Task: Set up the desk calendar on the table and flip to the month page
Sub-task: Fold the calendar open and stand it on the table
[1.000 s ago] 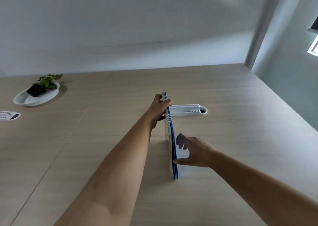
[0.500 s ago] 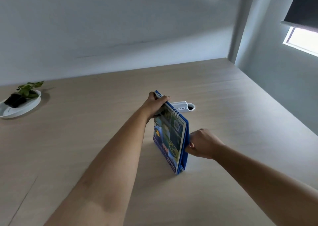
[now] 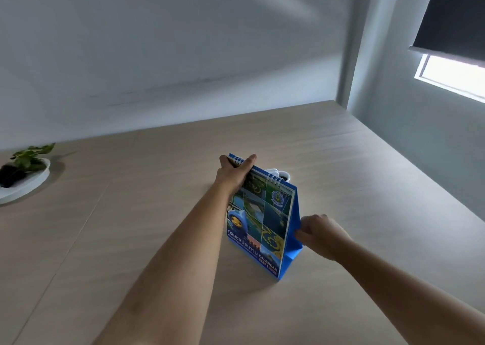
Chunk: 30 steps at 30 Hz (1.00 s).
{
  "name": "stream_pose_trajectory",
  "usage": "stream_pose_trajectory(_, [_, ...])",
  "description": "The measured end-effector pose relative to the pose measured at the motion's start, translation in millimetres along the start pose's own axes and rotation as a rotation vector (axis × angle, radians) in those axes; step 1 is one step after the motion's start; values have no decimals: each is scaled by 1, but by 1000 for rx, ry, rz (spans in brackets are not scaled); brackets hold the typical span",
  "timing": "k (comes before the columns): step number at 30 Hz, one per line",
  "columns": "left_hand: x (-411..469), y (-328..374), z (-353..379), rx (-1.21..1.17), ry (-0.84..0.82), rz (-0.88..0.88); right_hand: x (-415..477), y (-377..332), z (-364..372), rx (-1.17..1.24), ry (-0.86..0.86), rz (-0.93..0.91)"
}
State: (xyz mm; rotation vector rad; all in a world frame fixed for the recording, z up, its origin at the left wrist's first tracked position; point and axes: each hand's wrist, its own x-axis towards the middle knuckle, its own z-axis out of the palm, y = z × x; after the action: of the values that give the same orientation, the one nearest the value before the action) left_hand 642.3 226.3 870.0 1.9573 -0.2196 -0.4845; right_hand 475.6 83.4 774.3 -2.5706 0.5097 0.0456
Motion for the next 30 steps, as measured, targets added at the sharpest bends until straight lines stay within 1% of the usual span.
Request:
stream_pose_trajectory(2, [1, 0, -1, -9, 18, -5, -6, 2, 2, 150, -44, 2])
stream_pose_trajectory(4, [-2, 0, 0, -14, 64, 8, -9, -2, 4, 225, -55, -32])
stream_pose_trajectory(6, [-8, -4, 3, -25, 163, 50, -7, -10, 8, 236, 20, -63])
stream_pose_trajectory(8, [-16, -10, 1, -83, 294, 68, 2, -17, 10, 245, 118, -59])
stream_pose_trajectory(10, [-23, -17, -6, -111, 374, 54, 11, -19, 5, 274, 191, 4])
stream_pose_trajectory(14, [-27, -21, -16, -83, 372, -63, 18, -26, -6, 387, 340, 105])
stream_pose_trajectory(17, [-24, -17, -16, -94, 360, -79, 9, -37, -1, 502, 449, 164])
stream_pose_trajectory(23, [-27, -15, -15, -105, 343, -65, -15, -47, 2, 560, 399, 168])
stream_pose_trajectory(27, [-27, -15, -15, -88, 351, -51, -26, -58, 5, 414, 304, 194])
stream_pose_trajectory(30, [-29, -13, -13, -73, 357, -50, -32, -59, 5, 393, 308, 226])
